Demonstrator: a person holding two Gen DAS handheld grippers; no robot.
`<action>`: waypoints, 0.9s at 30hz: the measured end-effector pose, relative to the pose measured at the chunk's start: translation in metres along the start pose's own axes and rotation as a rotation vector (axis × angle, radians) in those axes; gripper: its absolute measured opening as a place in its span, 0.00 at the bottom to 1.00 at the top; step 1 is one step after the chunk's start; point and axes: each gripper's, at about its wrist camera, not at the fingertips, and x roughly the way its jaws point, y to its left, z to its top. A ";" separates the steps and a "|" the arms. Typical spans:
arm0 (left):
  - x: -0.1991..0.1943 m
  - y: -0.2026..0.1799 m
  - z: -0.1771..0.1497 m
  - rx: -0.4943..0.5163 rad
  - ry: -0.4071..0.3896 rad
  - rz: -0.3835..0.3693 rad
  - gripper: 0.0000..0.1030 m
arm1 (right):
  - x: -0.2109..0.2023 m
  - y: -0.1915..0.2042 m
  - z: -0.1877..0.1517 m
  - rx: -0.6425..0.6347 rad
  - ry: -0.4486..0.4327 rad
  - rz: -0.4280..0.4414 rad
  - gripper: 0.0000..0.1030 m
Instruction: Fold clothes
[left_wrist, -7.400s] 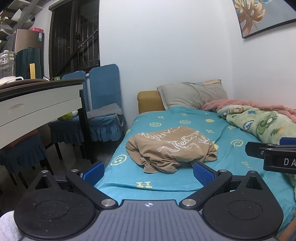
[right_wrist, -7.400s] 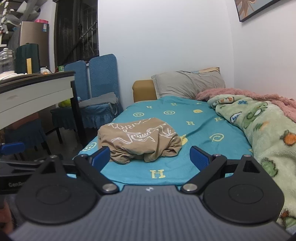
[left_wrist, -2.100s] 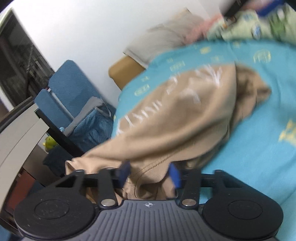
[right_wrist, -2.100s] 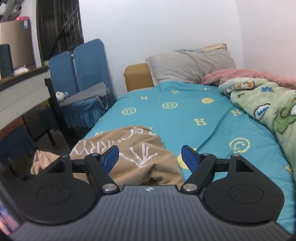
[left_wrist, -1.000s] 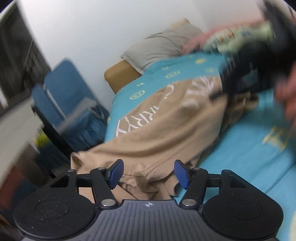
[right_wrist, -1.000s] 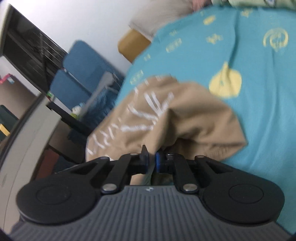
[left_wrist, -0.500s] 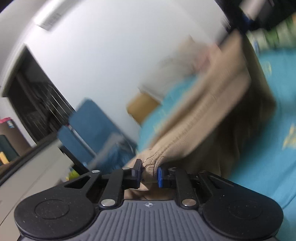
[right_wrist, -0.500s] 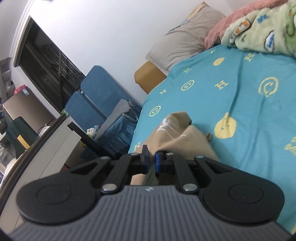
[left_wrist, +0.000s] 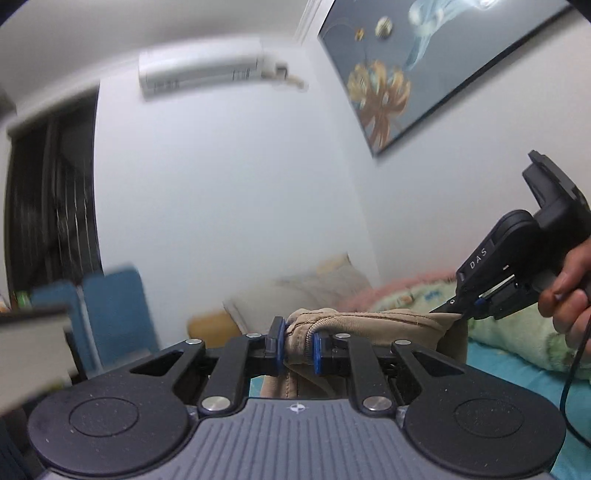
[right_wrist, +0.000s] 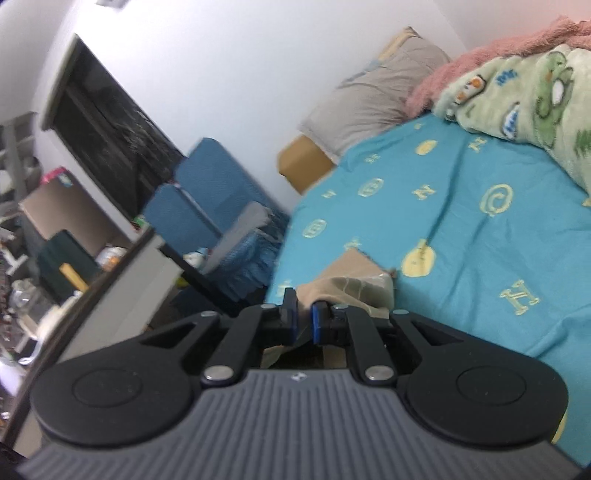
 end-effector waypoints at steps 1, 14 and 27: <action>0.014 0.005 -0.005 -0.017 0.034 -0.007 0.16 | 0.010 -0.006 0.000 0.018 0.029 -0.022 0.12; 0.199 0.101 -0.074 -0.425 0.483 -0.022 0.16 | 0.072 -0.028 0.003 0.009 0.119 -0.103 0.81; 0.179 0.152 -0.069 -0.662 0.430 0.003 0.16 | 0.119 0.007 -0.062 -0.630 0.356 -0.450 0.59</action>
